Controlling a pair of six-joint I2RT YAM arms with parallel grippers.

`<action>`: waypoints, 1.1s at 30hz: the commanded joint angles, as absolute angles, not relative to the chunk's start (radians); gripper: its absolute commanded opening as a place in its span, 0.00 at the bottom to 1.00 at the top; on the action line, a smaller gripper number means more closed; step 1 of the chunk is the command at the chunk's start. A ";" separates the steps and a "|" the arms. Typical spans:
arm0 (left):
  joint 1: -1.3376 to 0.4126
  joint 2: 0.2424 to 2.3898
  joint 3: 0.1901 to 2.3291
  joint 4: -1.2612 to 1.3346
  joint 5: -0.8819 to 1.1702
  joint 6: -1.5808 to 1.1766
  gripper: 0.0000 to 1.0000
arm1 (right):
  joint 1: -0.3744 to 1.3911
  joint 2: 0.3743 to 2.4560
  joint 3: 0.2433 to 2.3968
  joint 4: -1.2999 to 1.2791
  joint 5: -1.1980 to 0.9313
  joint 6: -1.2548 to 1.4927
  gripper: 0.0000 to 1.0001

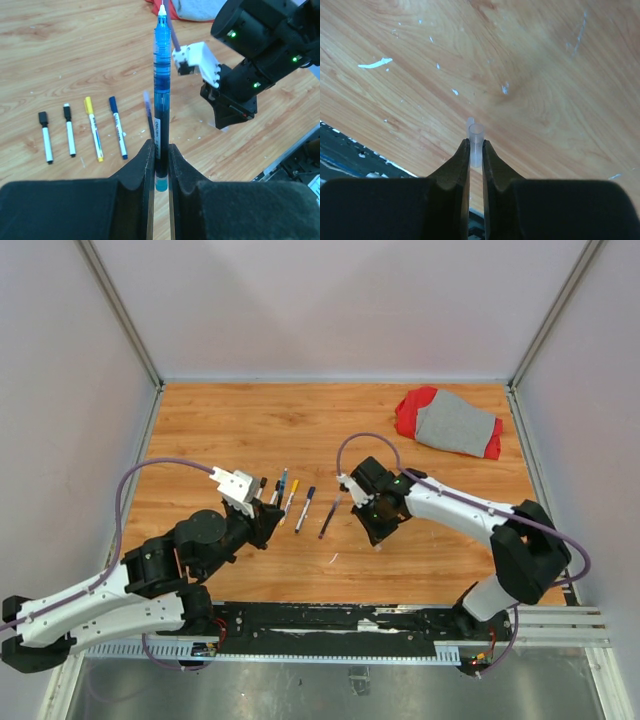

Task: Insert the pens into the pen caps
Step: Adjust the pen cap at the center of the board.

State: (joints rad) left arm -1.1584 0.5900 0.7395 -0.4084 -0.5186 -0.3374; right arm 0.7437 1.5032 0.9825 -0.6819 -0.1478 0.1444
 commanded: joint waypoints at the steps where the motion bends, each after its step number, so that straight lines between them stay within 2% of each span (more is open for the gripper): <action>1: -1.164 0.563 0.778 -0.460 -0.577 -0.286 0.00 | 0.819 1.594 1.072 -0.738 -0.078 0.013 0.10; 20: -1.164 0.477 0.762 -0.493 -0.631 -0.285 0.01 | 0.978 1.770 1.120 -0.756 0.136 -0.163 0.16; 23: -1.165 0.479 0.762 -0.492 -0.632 -0.284 0.00 | 0.981 1.769 1.113 -0.745 0.129 -0.160 0.23; 26: -1.164 0.477 0.761 -0.492 -0.632 -0.284 0.01 | 0.980 1.759 1.106 -0.734 0.124 -0.160 0.37; 33: -1.164 0.476 0.761 -0.494 -0.637 -0.285 0.01 | 0.981 1.722 1.099 -0.711 0.108 -0.149 0.49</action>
State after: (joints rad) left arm -1.1584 0.4843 0.7471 -0.5041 -0.6132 -0.2955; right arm 0.9699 1.7599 1.1027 -0.7208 0.1032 -0.1543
